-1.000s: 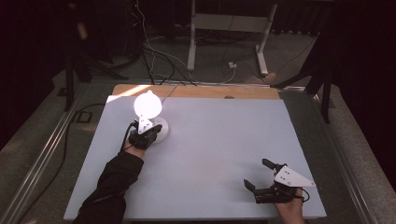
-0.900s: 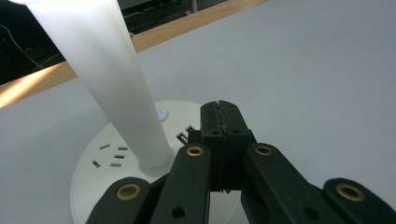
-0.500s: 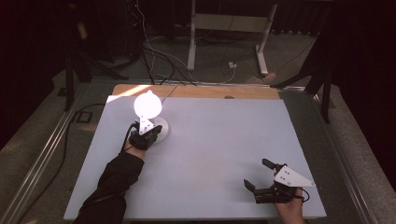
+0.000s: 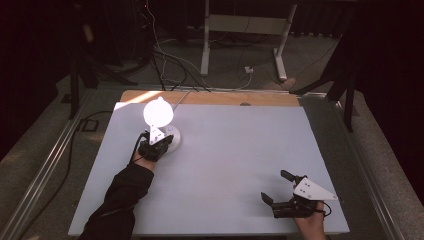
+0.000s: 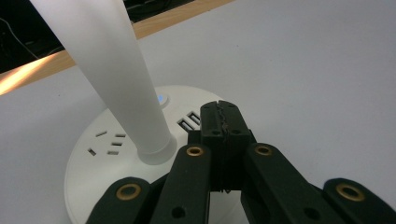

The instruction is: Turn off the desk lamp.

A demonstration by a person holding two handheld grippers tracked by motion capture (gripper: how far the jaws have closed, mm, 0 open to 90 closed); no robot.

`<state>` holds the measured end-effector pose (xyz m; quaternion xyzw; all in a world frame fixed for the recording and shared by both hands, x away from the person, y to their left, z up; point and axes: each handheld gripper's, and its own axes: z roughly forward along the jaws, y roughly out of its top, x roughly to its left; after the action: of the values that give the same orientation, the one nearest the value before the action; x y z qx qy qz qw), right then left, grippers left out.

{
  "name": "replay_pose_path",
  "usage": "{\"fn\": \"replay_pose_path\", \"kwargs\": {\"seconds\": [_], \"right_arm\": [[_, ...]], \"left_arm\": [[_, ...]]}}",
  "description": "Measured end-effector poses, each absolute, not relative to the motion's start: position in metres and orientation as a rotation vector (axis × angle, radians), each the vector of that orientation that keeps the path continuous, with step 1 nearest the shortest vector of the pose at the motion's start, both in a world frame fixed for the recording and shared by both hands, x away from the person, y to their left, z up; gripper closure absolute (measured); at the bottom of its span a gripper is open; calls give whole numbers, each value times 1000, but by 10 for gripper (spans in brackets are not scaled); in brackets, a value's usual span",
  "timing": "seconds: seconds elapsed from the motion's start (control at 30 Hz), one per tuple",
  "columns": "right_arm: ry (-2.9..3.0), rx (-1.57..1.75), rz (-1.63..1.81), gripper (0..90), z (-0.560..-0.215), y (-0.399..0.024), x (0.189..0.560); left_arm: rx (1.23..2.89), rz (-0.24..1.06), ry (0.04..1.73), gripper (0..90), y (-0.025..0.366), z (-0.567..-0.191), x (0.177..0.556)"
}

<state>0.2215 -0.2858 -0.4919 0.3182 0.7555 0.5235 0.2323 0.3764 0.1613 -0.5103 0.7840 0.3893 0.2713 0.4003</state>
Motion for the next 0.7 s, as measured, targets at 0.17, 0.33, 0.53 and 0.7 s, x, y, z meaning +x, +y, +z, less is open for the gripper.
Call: {"fn": "replay_pose_path", "kwargs": {"seconds": [0.17, 0.33, 0.53, 0.7], "right_arm": [[2076, 875, 1439, 0, -492, -286, 222], [2076, 875, 1440, 0, -492, -286, 221], [2076, 874, 1439, 0, -492, -286, 221], [2078, 877, 1438, 0, -492, -286, 222]], "left_arm": [[1986, 681, 991, 900, 163, -512, 377], [1987, 674, 986, 900, 161, -513, 377], [1999, 677, 986, 900, 161, -516, 377], [2006, 668, 981, 900, 161, -516, 378]]}}
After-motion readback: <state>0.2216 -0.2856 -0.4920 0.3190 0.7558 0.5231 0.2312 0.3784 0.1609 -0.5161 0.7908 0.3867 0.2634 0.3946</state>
